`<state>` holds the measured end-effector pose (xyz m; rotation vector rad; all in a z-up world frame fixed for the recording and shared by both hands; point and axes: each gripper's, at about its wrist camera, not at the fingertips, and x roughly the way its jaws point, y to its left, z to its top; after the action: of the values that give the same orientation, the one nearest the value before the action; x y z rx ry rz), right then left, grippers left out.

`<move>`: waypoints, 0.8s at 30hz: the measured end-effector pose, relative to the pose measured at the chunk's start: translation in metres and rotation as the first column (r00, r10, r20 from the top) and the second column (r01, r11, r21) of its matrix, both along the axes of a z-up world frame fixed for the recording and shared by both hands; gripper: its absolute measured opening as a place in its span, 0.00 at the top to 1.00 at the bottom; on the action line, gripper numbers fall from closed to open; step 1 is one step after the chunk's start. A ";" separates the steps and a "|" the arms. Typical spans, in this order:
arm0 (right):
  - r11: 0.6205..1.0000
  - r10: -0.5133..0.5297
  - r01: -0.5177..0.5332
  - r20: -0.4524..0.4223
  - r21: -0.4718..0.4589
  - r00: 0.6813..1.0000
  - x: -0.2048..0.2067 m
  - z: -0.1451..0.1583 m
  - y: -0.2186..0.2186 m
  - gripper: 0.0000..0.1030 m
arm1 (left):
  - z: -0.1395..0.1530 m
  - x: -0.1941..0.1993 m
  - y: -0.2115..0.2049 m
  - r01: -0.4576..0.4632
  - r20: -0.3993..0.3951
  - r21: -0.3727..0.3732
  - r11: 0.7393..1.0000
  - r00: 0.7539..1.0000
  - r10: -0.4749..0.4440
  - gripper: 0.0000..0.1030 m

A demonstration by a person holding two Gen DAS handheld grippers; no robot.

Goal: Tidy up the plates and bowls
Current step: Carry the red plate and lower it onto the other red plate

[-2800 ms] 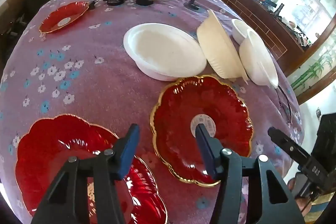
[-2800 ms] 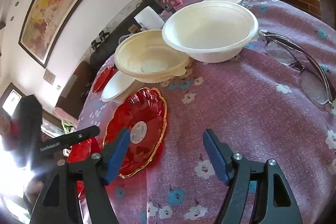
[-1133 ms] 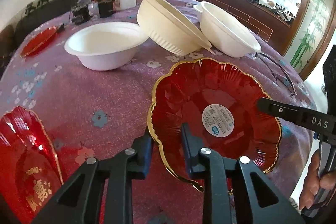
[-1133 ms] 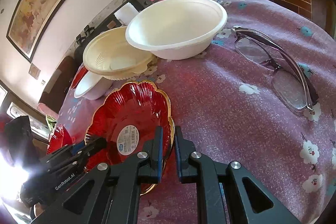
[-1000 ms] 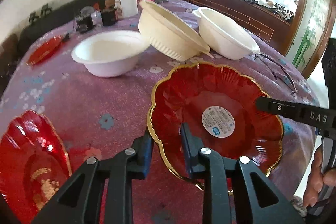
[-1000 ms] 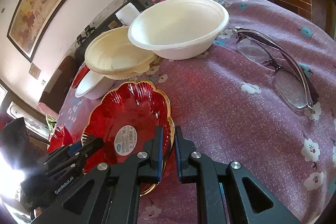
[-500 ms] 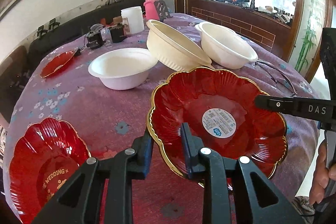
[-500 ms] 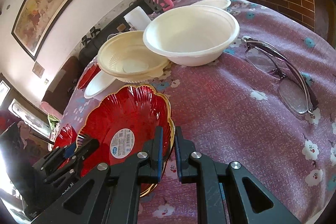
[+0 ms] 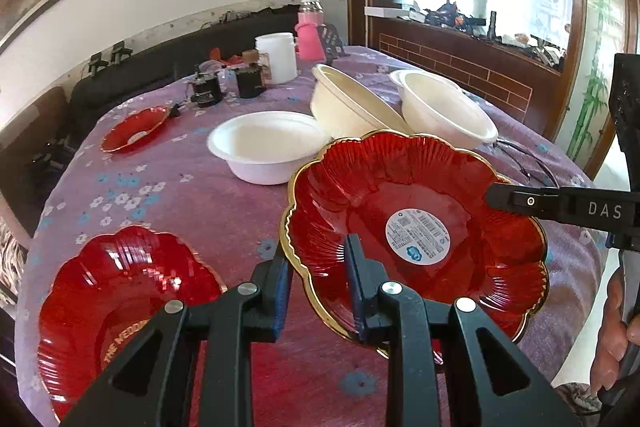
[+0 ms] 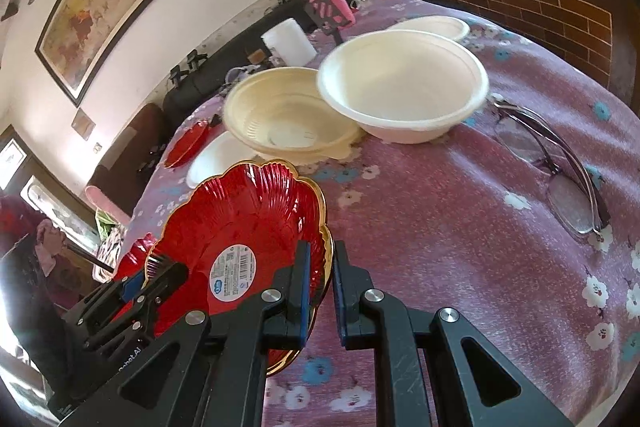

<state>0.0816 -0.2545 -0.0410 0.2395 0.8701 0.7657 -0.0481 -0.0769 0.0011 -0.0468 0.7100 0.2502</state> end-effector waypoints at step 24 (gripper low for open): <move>0.958 0.286 -0.283 0.070 -0.056 0.956 -0.059 0.023 0.137 0.89 | 0.006 -0.103 0.111 -0.254 0.033 -0.096 0.962 0.966 0.258 0.76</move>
<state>0.0226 -0.1174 -0.0182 0.0422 0.8572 1.0155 -0.1516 0.0340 0.0067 -0.2321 0.6697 0.4631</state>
